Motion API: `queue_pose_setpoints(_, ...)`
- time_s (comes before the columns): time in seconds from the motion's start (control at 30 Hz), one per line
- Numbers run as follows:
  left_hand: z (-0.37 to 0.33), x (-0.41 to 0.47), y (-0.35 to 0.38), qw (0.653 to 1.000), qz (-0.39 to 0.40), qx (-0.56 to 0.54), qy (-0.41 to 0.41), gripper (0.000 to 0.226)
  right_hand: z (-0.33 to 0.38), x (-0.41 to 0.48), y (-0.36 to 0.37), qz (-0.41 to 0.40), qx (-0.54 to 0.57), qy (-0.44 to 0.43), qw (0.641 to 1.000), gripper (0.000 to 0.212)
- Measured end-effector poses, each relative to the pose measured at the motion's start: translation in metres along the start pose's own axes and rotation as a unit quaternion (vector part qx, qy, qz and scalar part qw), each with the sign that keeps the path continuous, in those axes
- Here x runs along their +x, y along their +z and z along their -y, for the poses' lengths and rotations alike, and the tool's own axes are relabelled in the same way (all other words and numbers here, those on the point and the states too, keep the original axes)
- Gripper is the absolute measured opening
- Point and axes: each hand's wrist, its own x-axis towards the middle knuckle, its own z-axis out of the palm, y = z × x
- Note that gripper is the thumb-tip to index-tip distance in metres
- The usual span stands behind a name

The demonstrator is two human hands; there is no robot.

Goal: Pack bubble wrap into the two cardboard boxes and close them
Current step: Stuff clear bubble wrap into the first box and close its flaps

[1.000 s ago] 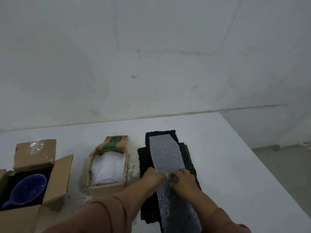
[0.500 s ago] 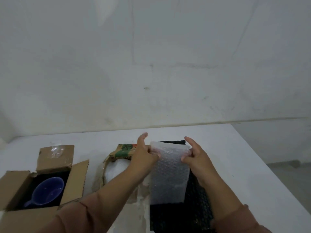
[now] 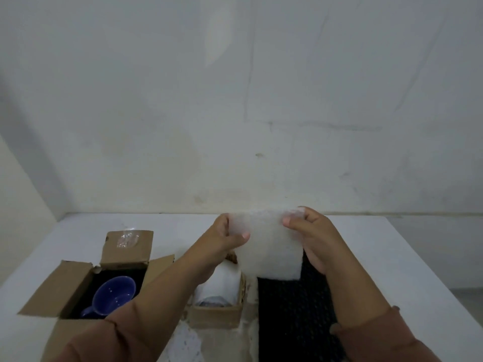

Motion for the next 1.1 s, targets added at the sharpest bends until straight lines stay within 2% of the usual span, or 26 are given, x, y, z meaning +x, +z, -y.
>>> queue_pose_setpoints(0.03,0.004,-0.001,-0.002,1.000,0.012,0.017,-0.017,0.043,0.001,0.002,0.004,-0.002,0.036,0.001,0.999,0.017)
queue_pose_setpoints(0.13,0.013,-0.003,-0.003,0.997,-0.014,0.057,-0.048,0.006,0.002,0.004,0.015,-0.013,0.097,0.011,0.995,0.009)
queue_pose_setpoints(0.17,0.014,-0.002,-0.004,0.997,-0.031,0.048,-0.058,0.011,-0.002,0.005,0.015,-0.011,0.087,0.016,0.996,0.009)
queue_pose_setpoints(0.27,0.012,0.000,-0.008,0.995,-0.068,-0.012,-0.078,0.018,-0.017,0.005,0.010,0.031,-0.056,0.068,0.996,0.046)
queue_pose_setpoints(0.37,0.006,0.000,-0.014,0.992,-0.080,-0.044,-0.083,0.007,-0.031,0.002,0.009,0.053,-0.156,0.106,0.981,0.074)
queue_pose_setpoints(0.43,0.007,0.000,-0.019,0.989,-0.086,-0.057,-0.110,0.045,-0.034,0.000,0.014,0.003,-0.152,0.090,0.984,0.081)
queue_pose_setpoints(0.5,0.008,-0.002,-0.019,0.989,-0.090,-0.004,-0.114,0.078,-0.038,0.000,0.016,-0.052,-0.154,0.077,0.984,0.086)
queue_pose_setpoints(0.57,0.011,-0.003,-0.019,0.988,-0.110,0.063,-0.093,0.081,-0.039,-0.002,0.015,-0.069,-0.182,0.061,0.979,0.084)
queue_pose_setpoints(0.67,0.013,-0.003,-0.021,0.977,-0.146,0.150,-0.041,0.053,-0.038,-0.005,0.016,-0.008,-0.199,0.054,0.979,0.074)
queue_pose_setpoints(0.73,0.012,-0.005,-0.023,0.976,-0.125,0.175,-0.026,0.041,-0.038,-0.005,0.019,0.007,-0.235,0.054,0.971,0.068)
queue_pose_setpoints(0.8,0.012,-0.008,-0.023,0.974,-0.094,0.204,-0.019,0.041,-0.040,-0.005,0.021,-0.014,-0.282,0.043,0.958,0.059)
queue_pose_setpoints(0.87,0.012,-0.009,-0.023,0.961,-0.098,0.258,-0.009,0.039,-0.042,-0.003,0.023,-0.035,-0.331,0.024,0.943,0.048)
queue_pose_setpoints(0.97,0.012,-0.010,-0.025,0.931,-0.137,0.337,0.017,0.023,-0.045,-0.001,0.026,-0.063,-0.428,-0.020,0.901,0.029)
queue_pose_setpoints(1.03,0.011,-0.011,-0.027,0.925,-0.153,0.348,0.031,0.011,-0.045,0.001,0.027,-0.068,-0.473,-0.050,0.877,0.018)
queue_pose_setpoints(1.1,0.009,-0.013,-0.030,0.926,-0.159,0.341,0.034,0.006,-0.045,0.001,0.028,-0.065,-0.478,-0.071,0.873,0.017)
